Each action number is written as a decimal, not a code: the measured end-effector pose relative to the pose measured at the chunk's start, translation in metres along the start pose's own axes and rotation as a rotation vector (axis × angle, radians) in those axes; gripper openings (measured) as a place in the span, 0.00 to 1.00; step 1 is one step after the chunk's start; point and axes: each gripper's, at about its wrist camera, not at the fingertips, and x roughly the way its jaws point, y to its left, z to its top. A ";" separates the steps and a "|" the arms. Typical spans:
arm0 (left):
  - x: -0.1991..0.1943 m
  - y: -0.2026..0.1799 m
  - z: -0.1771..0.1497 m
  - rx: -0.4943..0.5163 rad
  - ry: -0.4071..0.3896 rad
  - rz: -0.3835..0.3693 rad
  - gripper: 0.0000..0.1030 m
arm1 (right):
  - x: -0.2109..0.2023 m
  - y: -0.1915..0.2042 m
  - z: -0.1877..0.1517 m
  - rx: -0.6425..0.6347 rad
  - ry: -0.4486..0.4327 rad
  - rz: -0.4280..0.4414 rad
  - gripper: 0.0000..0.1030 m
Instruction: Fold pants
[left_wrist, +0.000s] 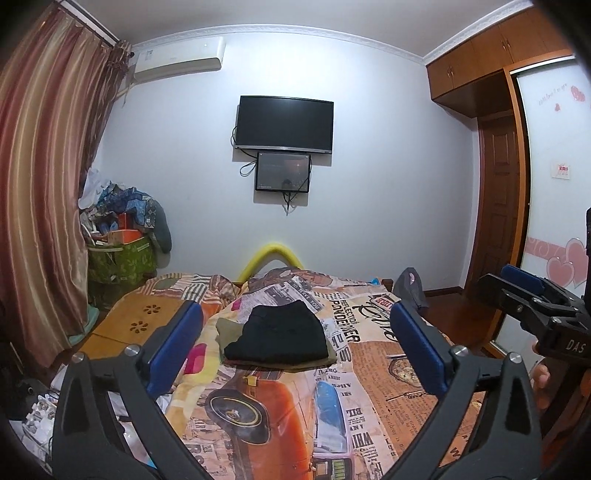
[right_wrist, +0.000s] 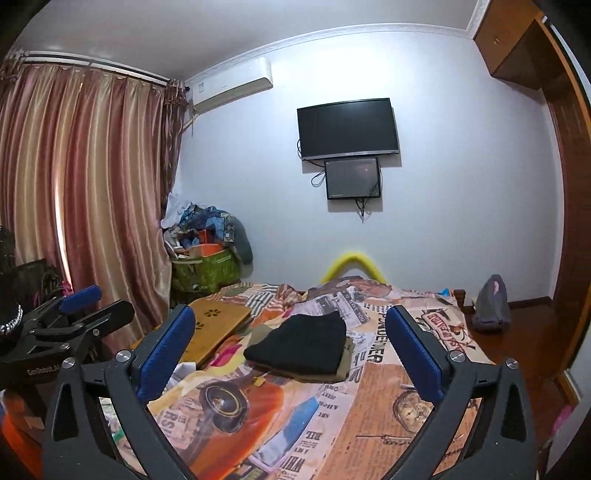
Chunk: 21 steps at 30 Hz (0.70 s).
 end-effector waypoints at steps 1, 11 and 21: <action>0.000 0.000 0.000 -0.001 0.001 -0.002 1.00 | 0.000 0.000 0.000 -0.001 0.000 0.000 0.99; 0.001 -0.003 -0.001 0.004 0.009 -0.014 1.00 | -0.005 0.002 -0.001 0.002 0.007 0.001 1.00; 0.003 -0.006 -0.002 0.010 0.011 -0.020 1.00 | -0.007 0.003 0.002 -0.006 0.003 -0.009 1.00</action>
